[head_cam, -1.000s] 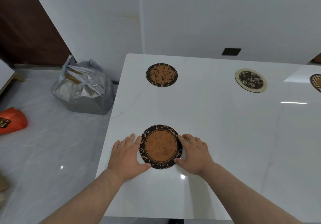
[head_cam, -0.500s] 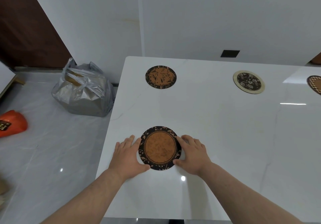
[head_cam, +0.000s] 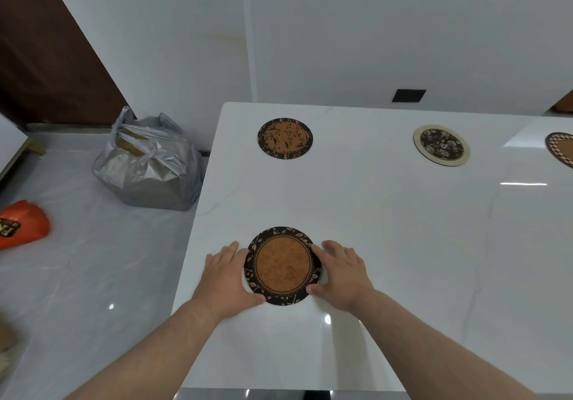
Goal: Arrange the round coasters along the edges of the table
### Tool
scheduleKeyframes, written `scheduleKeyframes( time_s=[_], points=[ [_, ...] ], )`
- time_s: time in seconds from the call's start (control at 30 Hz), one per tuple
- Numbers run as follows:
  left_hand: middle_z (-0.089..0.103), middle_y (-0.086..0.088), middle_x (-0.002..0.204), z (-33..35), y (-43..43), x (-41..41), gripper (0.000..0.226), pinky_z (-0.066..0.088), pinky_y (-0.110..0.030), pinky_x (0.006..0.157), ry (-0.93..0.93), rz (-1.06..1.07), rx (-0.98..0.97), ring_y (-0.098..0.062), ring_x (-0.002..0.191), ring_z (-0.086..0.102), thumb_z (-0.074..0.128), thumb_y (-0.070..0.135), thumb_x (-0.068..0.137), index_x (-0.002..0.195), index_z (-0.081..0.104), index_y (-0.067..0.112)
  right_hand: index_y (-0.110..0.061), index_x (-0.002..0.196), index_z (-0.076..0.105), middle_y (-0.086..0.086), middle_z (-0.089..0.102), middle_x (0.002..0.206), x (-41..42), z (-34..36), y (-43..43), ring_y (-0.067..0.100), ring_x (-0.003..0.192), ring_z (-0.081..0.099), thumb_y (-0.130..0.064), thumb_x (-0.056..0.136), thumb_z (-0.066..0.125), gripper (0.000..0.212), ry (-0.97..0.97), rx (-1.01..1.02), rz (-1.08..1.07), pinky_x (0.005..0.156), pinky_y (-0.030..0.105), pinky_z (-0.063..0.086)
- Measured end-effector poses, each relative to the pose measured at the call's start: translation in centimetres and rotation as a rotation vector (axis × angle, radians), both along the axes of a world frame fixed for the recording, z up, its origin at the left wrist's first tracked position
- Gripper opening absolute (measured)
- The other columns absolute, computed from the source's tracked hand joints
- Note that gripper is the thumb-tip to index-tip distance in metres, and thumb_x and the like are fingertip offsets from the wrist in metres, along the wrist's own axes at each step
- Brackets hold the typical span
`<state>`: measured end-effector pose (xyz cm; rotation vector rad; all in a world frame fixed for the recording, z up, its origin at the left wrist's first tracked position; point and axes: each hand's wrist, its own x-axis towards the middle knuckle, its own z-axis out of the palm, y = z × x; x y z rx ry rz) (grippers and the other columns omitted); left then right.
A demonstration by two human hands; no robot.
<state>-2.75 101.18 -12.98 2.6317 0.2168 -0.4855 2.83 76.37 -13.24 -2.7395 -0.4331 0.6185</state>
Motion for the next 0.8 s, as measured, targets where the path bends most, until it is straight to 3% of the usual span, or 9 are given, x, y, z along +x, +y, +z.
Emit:
scheduleKeyframes(
  time_s=[0.27,0.43,0.7,0.8],
  points=[
    [0.015,0.0,0.159,1.1,0.3,0.2,0.092,0.014,-0.037,0.118,0.038,-0.02,-0.005,-0.024,0.144,0.013,0.071,0.053,0.071,0.147,0.026,0.028,-0.031,0.15,0.018,0.002,0.022,0.154,0.0,1.0,0.3,0.027,0.14,0.022,-0.057,0.079,0.06,0.086,0.009,-0.071,0.074,0.118,0.039,0.013],
    [0.03,-0.001,0.155,3.2,1.8,1.6,0.07,0.022,-0.029,0.114,0.134,-0.03,-0.084,-0.019,0.142,0.028,0.064,0.04,0.084,0.145,0.034,0.02,-0.023,0.144,0.034,0.004,0.039,0.145,0.3,3.4,0.3,0.027,0.134,0.037,-0.035,0.089,0.055,0.06,0.123,-0.003,0.024,0.11,0.04,0.034],
    [0.042,0.0,0.149,9.7,3.9,3.3,0.052,0.028,-0.026,0.111,0.017,-0.064,-0.071,-0.015,0.137,0.038,0.057,0.028,0.091,0.14,0.044,0.017,-0.017,0.144,0.04,0.004,0.042,0.148,1.5,10.7,-1.4,0.022,0.135,0.04,-0.031,0.095,0.05,0.052,0.018,0.038,-0.13,0.111,0.034,0.034],
    [0.05,0.001,0.143,12.7,4.1,3.6,0.046,0.033,-0.027,0.107,-0.108,-0.097,-0.071,-0.015,0.131,0.045,0.055,0.028,0.093,0.136,0.049,0.017,-0.017,0.142,0.044,0.005,0.042,0.148,1.9,13.6,-1.5,0.023,0.133,0.042,-0.031,0.094,0.051,0.051,-0.088,0.038,-0.153,0.108,0.036,0.037]
  ],
)
